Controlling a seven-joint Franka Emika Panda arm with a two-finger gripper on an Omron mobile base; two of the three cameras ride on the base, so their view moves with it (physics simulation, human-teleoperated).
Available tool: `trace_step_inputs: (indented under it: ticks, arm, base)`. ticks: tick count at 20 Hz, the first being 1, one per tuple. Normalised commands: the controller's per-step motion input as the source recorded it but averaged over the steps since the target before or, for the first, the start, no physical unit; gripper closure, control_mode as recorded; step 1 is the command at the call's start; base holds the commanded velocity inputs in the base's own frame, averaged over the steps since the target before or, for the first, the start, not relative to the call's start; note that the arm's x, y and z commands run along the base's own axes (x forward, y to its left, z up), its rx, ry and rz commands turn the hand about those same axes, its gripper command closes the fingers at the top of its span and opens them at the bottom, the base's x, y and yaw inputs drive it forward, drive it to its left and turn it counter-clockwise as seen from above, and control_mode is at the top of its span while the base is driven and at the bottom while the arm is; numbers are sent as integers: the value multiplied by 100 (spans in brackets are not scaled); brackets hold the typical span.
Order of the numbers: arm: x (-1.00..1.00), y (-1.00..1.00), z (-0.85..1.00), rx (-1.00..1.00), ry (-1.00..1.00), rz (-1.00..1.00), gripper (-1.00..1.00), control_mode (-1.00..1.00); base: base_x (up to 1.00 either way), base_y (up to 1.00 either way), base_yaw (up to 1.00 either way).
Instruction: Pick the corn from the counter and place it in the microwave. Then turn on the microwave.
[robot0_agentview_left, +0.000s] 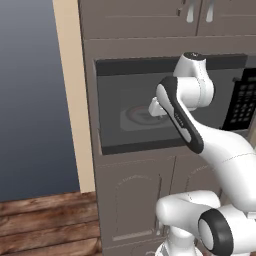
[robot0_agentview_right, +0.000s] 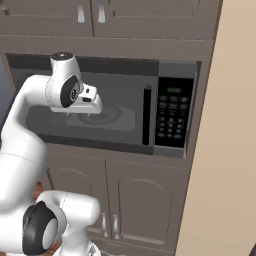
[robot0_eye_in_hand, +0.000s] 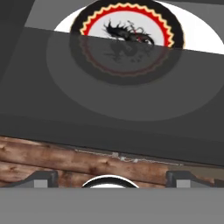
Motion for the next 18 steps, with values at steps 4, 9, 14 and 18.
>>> trace_step_inputs:
  ticks: [4,9,14,18]
  arm:
    - [0,0,0,0,0,0,-100,100]
    - [0,0,0,0,0,0,-100,100]
    - [0,0,0,0,0,0,-100,100]
    - [0,0,0,0,0,0,-100,100]
  base:
    - [-34,-12,0]
    - [-55,-23,-3]
    - [-45,-25,-4]
    - [-32,-32,-7]
